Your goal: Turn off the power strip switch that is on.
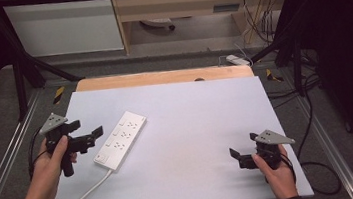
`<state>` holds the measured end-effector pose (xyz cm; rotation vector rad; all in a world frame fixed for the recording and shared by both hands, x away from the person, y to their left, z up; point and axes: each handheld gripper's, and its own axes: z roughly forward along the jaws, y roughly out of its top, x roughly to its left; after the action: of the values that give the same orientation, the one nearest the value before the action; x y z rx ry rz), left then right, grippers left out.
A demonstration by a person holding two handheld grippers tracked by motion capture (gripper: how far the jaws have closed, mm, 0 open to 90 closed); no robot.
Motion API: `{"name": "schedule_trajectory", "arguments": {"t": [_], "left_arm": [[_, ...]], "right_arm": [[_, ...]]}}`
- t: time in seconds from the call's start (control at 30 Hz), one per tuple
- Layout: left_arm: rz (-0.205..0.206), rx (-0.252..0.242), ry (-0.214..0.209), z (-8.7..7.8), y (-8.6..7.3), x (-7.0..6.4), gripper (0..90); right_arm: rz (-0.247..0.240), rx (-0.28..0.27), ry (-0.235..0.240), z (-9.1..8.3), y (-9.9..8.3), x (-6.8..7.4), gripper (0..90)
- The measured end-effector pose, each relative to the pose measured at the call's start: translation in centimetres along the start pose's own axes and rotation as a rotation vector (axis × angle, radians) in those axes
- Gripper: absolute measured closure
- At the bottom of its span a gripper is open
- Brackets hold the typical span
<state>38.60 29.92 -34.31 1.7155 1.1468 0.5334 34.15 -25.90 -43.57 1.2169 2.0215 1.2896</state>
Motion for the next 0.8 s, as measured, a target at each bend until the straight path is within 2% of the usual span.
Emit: {"name": "schedule_trajectory", "arguments": {"t": [0.8], "left_arm": [[0.0,-0.033,-0.021,-4.0,-2.2,-0.1,7.0]], "right_arm": [[0.0,0.001,-0.002,0.0,0.0,0.0,2.3]]}}
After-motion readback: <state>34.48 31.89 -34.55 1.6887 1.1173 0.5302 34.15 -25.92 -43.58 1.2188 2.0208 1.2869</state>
